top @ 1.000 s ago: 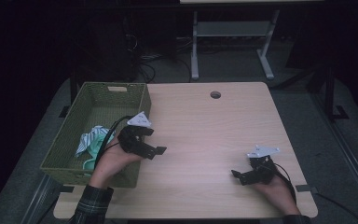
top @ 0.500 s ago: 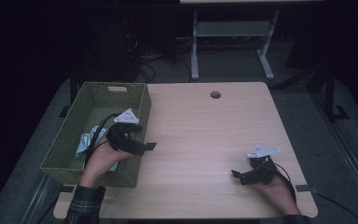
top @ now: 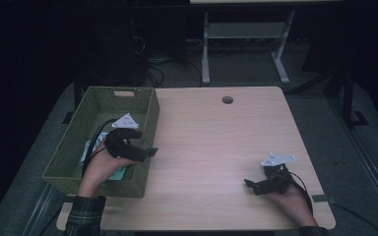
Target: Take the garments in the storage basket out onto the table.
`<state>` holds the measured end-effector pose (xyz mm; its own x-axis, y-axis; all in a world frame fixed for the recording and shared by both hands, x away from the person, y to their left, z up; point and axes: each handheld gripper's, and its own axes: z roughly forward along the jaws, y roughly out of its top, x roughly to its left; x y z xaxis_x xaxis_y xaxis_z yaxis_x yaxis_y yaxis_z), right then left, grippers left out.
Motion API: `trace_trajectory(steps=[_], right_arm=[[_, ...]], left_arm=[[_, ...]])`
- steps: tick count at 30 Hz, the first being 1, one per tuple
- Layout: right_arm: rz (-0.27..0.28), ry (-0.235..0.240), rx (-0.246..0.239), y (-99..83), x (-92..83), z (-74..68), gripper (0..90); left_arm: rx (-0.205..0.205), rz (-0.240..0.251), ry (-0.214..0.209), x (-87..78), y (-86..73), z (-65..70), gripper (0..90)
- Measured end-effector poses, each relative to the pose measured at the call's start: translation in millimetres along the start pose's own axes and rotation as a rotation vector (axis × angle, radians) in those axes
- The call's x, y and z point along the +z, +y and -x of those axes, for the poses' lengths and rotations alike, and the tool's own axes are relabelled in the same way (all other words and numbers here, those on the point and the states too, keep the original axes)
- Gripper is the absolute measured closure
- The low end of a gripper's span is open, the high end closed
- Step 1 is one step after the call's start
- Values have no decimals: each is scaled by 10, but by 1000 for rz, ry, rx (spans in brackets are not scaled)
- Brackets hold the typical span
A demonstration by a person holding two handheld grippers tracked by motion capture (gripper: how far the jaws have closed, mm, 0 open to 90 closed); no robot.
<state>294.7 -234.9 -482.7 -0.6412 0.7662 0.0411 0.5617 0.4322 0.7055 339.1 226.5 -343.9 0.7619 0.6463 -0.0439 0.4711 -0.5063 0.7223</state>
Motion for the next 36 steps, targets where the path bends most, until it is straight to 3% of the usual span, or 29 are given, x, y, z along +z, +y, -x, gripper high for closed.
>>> trace_trajectory(steps=[18, 23, 25, 36], right_arm=[[2, -1, -4, 0, 1, 3, 31], [3, -1, -4, 1, 2, 3, 31], [4, -1, -8, 1, 3, 5, 31], [4, -1, -9, 0, 3, 7, 31]], left_arm=[[-60, 16, 86, -228, -151, -246, 146], [-66, 25, 109, -277, -191, -315, 147], [-47, 31, 127, -295, -204, -341, 177], [-76, 15, 167, -312, -312, -488, 177]])
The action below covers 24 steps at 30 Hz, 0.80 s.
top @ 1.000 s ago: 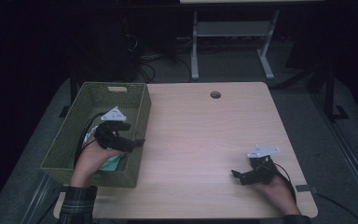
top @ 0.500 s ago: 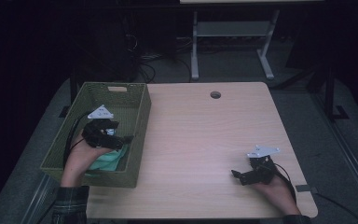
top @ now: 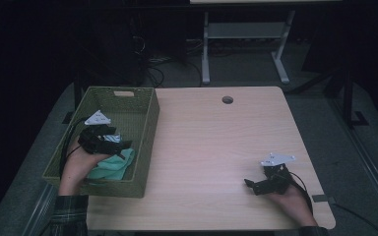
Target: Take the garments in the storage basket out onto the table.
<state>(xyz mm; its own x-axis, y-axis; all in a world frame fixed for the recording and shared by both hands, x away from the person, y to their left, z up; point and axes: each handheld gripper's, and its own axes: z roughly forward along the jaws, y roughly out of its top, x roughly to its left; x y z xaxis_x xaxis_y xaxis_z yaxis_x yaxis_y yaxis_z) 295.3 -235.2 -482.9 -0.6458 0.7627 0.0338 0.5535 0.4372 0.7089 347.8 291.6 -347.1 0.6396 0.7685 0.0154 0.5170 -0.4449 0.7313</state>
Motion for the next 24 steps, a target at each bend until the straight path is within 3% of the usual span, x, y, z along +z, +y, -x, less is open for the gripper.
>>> trace_trajectory(steps=[16, 24], right_arm=[[0, 0, 1, 0, 0, -1, 31], [-1, 0, 1, 0, 0, -1, 31]], left_arm=[[-20, -29, 45, 41, -163, -223, 178], [-31, -47, 55, 101, -222, -274, 178]])
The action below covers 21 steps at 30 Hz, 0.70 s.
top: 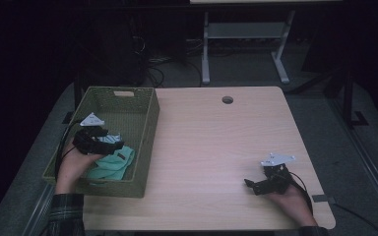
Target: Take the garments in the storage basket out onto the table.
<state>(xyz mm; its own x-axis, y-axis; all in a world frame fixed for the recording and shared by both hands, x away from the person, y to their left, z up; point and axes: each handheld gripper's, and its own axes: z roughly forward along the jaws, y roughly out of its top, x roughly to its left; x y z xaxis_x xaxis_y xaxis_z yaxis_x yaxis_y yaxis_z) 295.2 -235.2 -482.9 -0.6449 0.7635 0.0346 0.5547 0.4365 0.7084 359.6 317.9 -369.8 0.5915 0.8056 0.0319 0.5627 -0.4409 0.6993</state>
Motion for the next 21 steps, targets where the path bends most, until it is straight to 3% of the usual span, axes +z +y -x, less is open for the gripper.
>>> trace_trajectory(steps=[8, 21], right_arm=[[0, 1, 1, 0, 0, 0, 31], [0, 0, 0, 0, 0, 0, 31]], left_arm=[[4, -50, 17, 86, -76, -57, 179], [29, -157, 11, 294, -135, -19, 179]])
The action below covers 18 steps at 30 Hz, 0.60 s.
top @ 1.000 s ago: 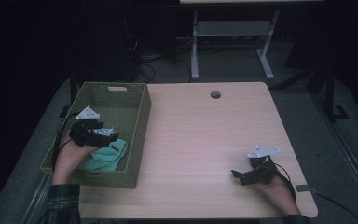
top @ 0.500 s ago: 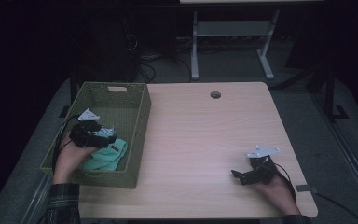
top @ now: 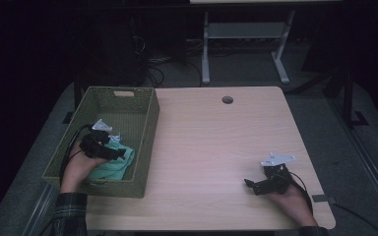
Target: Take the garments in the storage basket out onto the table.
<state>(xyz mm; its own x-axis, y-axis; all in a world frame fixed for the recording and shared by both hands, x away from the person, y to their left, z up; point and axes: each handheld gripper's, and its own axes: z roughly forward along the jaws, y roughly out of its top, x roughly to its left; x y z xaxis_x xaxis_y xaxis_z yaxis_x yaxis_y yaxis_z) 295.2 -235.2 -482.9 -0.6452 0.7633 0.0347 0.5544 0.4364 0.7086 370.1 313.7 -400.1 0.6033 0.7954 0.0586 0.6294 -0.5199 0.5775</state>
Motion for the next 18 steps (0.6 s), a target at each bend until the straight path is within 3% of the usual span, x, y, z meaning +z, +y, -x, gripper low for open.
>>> trace_trajectory(steps=[7, 14, 18], right_arm=[[0, 0, 0, 0, 0, 0, 31], [0, 0, 0, 0, 0, 0, 31], [0, 0, 0, 0, 0, 0, 31]], left_arm=[[7, -63, -11, 99, 1, 44, 178], [53, -114, -39, 177, 13, 115, 178], [77, -168, -53, 239, 4, 154, 178]])
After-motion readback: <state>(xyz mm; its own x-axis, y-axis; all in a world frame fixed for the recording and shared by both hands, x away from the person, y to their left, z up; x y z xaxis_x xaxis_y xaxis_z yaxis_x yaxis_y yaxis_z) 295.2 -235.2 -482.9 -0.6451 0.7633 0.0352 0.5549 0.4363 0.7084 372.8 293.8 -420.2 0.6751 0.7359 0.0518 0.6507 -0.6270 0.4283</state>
